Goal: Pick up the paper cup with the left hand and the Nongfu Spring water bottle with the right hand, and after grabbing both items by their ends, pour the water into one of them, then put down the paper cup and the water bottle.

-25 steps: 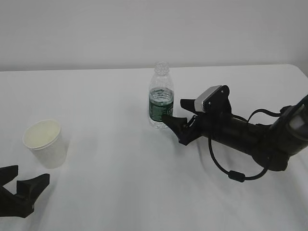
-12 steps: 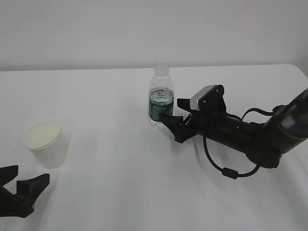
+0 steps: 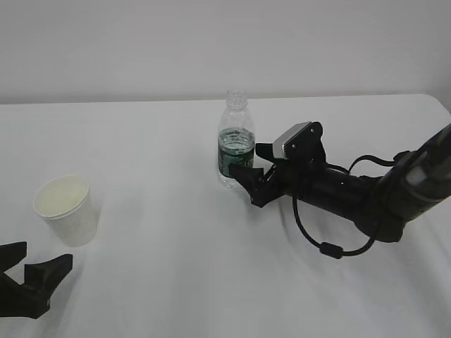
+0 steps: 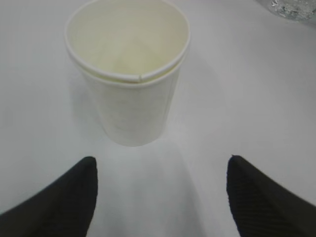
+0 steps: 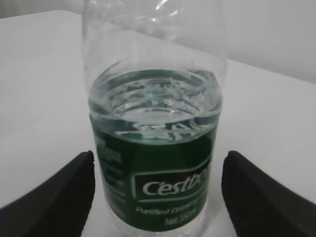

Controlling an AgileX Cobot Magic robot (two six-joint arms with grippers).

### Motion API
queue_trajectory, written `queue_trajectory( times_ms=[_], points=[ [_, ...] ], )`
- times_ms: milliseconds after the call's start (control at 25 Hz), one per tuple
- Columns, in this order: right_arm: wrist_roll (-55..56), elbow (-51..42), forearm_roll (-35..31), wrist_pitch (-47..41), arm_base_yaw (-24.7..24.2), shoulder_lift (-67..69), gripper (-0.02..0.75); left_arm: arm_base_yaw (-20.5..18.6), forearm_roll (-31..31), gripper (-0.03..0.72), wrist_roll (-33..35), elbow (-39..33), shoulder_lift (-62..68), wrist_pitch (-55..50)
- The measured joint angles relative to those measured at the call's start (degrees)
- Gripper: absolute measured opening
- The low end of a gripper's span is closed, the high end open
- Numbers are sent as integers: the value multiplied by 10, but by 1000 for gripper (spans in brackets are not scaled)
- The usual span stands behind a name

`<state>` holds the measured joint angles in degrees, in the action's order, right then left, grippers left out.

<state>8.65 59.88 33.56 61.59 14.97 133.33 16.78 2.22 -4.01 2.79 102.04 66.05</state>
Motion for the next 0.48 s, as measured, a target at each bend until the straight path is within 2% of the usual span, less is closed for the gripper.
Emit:
queue_trajectory(
  times_ms=[480],
  points=[
    [5, 13, -2, -1, 12, 18, 608, 0, 0, 587, 0, 0, 0, 0]
  ],
)
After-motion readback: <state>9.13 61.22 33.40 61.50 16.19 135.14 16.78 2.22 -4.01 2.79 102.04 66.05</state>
